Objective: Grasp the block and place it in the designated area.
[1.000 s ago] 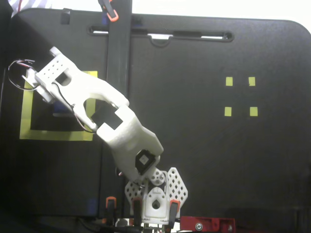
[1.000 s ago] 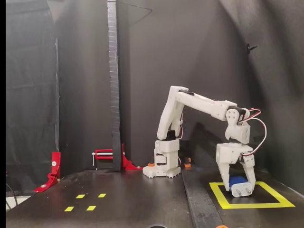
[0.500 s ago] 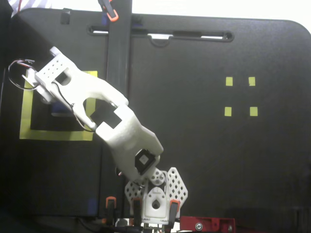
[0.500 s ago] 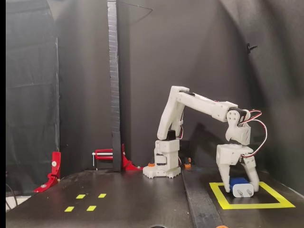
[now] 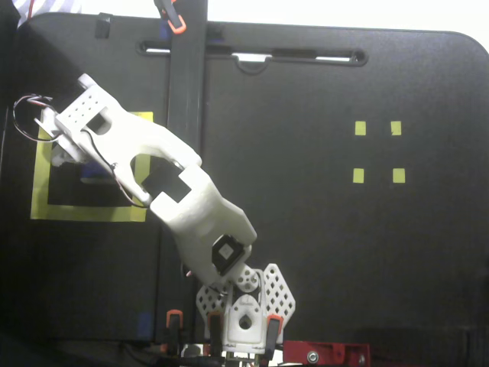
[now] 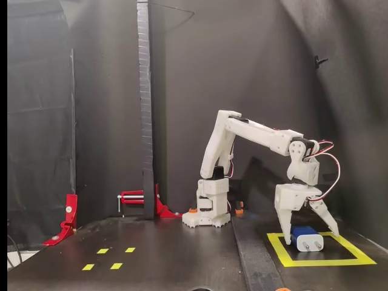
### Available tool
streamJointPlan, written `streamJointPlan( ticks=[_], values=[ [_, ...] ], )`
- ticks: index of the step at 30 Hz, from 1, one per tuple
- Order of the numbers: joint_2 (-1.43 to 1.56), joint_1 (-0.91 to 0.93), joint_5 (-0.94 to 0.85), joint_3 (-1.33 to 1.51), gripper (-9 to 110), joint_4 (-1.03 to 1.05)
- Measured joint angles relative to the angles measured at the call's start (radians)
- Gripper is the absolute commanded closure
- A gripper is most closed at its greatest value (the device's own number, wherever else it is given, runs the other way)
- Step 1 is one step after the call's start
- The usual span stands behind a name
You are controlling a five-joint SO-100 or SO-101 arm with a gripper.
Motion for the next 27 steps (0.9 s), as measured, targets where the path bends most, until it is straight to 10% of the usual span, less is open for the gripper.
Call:
streamJointPlan(
  ticks=[27],
  values=[
    [0.278, 0.055, -0.034, -0.192, 57, 0.368]
  ],
)
